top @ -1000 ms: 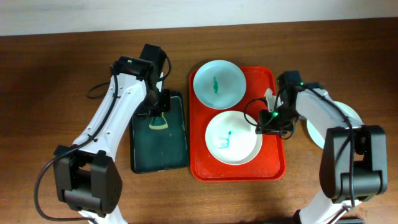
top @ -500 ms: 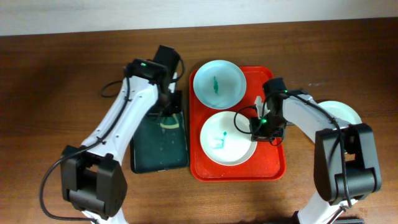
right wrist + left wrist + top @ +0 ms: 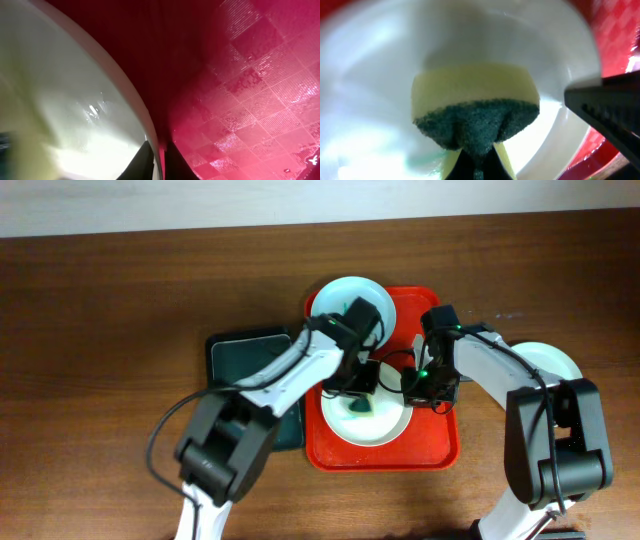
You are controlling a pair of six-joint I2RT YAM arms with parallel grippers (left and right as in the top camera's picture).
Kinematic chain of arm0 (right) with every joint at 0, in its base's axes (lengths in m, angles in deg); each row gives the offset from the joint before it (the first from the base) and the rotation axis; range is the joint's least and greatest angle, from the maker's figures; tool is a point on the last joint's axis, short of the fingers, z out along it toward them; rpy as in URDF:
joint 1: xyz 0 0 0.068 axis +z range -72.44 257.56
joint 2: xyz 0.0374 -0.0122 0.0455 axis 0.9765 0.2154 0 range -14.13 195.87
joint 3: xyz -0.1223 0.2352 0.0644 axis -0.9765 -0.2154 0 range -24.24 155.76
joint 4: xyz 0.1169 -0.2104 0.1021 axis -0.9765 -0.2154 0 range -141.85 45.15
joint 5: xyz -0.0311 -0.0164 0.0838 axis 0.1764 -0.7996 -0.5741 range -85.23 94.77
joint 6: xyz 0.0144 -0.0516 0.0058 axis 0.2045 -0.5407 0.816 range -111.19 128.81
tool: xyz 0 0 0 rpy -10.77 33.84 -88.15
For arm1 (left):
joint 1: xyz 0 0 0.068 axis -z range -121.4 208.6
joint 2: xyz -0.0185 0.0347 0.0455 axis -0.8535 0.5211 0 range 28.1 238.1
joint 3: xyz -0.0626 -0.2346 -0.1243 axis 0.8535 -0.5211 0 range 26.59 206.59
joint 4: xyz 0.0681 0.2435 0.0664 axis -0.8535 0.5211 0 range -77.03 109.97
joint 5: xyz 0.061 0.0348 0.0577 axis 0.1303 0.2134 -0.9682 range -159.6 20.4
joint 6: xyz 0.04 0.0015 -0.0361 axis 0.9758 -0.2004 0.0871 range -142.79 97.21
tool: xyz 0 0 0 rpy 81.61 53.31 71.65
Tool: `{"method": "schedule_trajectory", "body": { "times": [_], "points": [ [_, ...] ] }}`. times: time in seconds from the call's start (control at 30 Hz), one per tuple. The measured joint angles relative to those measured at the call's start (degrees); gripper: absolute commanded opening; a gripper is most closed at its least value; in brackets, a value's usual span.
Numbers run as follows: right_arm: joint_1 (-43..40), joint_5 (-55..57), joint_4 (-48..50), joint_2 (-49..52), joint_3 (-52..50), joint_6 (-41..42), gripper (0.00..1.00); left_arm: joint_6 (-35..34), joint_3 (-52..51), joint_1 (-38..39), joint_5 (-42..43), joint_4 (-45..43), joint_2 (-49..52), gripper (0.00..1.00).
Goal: Clean dirty plates on tray and stack at the side
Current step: 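Scrub the white plate with the sponge while right gripper holds its rim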
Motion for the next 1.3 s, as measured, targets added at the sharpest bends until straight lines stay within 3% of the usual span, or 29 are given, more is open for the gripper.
{"method": "schedule_trajectory", "body": {
  "times": [0.2, 0.43, 0.7, 0.83, 1.0, 1.3],
  "points": [
    [0.0, 0.2, 0.0, 0.0, 0.0, 0.0, 0.11, -0.6, 0.0, 0.1, 1.8, 0.9, 1.7, 0.0],
    [0.2, -0.9, 0.0, 0.0, 0.0, 0.2, 0.11, -3.9, 1.2, 0.3, -13.5, 11.4, 1.4, 0.0],
    [0.2, -0.9, -0.1, 0.0, 0.0, 0.2, 0.11, -6.2, 1.2, 0.5, -19.7, 12.5, 1.2, 0.0],
    [0.2, -0.6, -0.3, 0.0, 0.0, 0.2, 0.11, -7.2, 1.2, 0.3, -18.5, 10.5, 1.1, 0.0],
    [-0.2, 1.5, -0.9, 0.0, 0.0, 0.4, 0.11, -7.1, 1.0, -0.7, -8.7, 2.1, 1.1, 0.0],
    [-0.3, 2.0, -1.3, 0.0, 0.0, 0.7, 0.11, -4.4, 1.0, 4.7, -2.7, 0.6, 1.7, 0.0]
  ]
}}
